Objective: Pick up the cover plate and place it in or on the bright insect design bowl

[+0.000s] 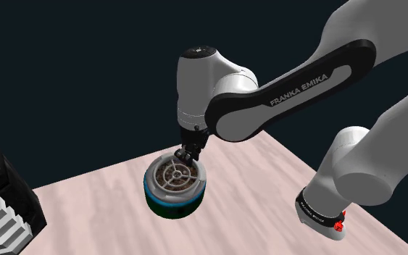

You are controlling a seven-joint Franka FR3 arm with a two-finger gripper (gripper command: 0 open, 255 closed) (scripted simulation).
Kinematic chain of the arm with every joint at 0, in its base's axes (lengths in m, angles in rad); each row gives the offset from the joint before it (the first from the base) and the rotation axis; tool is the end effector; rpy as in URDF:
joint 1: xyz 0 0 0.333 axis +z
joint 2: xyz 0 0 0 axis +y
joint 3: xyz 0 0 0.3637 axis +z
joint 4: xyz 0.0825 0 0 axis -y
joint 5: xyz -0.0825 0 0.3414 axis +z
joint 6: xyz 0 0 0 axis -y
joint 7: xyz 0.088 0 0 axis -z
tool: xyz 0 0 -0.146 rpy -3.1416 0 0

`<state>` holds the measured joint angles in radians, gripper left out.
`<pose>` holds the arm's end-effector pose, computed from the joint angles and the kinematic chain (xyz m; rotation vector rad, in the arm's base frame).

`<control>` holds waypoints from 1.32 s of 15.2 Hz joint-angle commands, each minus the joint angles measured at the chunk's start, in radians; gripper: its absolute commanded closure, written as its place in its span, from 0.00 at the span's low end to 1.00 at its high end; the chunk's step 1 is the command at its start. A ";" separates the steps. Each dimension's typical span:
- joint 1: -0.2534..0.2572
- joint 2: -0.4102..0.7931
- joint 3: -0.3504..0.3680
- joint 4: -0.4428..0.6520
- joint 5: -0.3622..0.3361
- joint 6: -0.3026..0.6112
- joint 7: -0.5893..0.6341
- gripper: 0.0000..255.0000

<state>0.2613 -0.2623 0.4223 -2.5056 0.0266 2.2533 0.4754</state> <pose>0.3038 0.2526 0.4031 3.0507 0.2719 0.0570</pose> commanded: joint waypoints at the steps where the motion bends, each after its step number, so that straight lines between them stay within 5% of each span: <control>1: 0.000 0.002 0.000 -0.001 0.000 0.001 0.000 1.00; 2: 0.000 0.002 0.000 -0.001 0.000 0.001 0.000 1.00; 3: 0.000 0.002 0.000 -0.001 0.000 0.001 0.000 0.00; 8: 0.000 0.002 0.000 -0.001 0.000 0.001 0.000 0.00; 12: 0.011 -0.069 -0.015 0.073 0.024 -0.140 -0.021 0.00; 20: 0.011 -0.069 -0.015 0.073 0.024 -0.140 -0.020 0.00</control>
